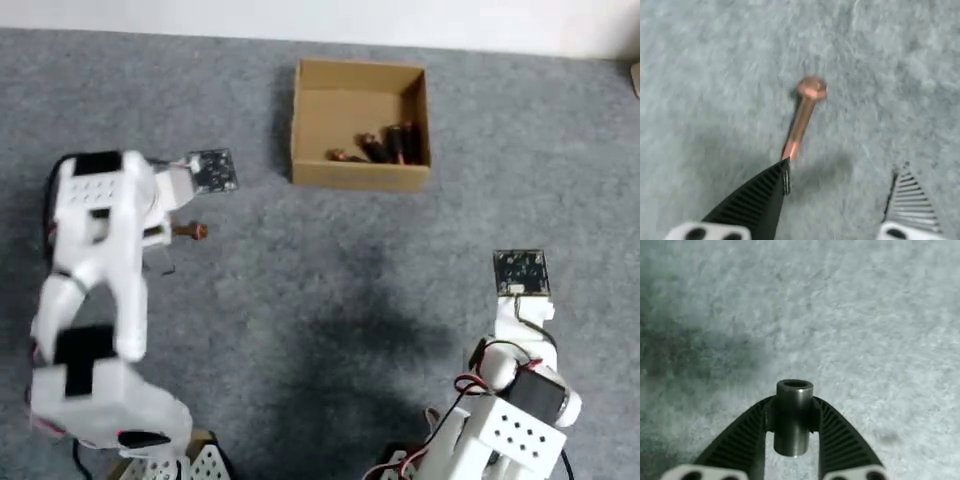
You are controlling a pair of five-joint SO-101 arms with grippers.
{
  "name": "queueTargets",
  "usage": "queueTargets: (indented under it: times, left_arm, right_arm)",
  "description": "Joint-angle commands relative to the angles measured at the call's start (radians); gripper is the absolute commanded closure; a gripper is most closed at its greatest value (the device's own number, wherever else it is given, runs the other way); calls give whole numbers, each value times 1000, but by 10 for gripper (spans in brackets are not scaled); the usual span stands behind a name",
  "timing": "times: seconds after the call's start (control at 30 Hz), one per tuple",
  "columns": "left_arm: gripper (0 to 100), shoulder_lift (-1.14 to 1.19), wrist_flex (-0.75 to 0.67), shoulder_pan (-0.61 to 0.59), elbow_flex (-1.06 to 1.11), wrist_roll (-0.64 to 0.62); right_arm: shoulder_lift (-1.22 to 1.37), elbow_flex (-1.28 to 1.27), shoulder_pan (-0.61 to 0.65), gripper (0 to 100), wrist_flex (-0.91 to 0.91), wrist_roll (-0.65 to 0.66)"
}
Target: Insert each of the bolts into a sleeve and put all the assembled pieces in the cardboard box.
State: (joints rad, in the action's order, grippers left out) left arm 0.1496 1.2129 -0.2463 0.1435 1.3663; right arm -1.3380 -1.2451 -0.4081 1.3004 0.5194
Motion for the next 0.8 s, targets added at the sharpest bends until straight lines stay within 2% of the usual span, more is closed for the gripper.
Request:
queueTargets:
  times: [0.0,0.2,0.5,0.77]
  left_arm:
    - [694,104,44,61,-162,287]
    - [694,259,43,87,-306,270]
    - [694,452,49,44,-506,275]
    - [694,562,49,19,-535,275]
  right_arm:
    - [-8,-2,21,994,-70,-41]
    - [-8,-5,116,994,-85,-84]
    - [-8,-5,131,994,-87,-91]
    - [-8,-7,130,994,-87,-91]
